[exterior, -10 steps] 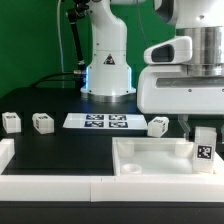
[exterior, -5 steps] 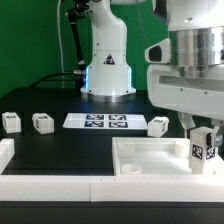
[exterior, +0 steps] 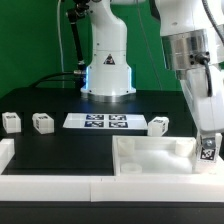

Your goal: Assemble square table

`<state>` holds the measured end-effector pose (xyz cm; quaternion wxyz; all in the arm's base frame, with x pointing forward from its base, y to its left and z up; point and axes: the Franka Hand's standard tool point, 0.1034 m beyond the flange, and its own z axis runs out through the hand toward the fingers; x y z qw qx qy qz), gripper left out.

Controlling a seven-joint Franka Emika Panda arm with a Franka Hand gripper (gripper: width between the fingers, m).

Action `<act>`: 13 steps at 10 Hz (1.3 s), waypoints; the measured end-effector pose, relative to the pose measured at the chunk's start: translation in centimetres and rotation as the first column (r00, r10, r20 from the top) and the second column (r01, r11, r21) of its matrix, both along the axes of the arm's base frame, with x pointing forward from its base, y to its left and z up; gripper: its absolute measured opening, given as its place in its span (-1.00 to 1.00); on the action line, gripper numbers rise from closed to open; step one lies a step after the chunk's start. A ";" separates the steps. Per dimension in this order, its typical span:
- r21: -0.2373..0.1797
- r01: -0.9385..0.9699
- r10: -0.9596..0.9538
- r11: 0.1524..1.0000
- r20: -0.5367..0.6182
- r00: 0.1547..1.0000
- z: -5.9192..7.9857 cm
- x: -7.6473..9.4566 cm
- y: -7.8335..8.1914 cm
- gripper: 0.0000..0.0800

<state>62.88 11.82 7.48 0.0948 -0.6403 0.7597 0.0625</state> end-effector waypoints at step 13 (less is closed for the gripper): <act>-0.202 -0.956 0.977 0.212 0.006 0.215 0.0 -0.4 0.8 0.56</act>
Offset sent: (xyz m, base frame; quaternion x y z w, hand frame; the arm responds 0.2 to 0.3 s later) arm -0.0014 0.0004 0.0094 -0.0795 0.0574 -0.4225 0.9011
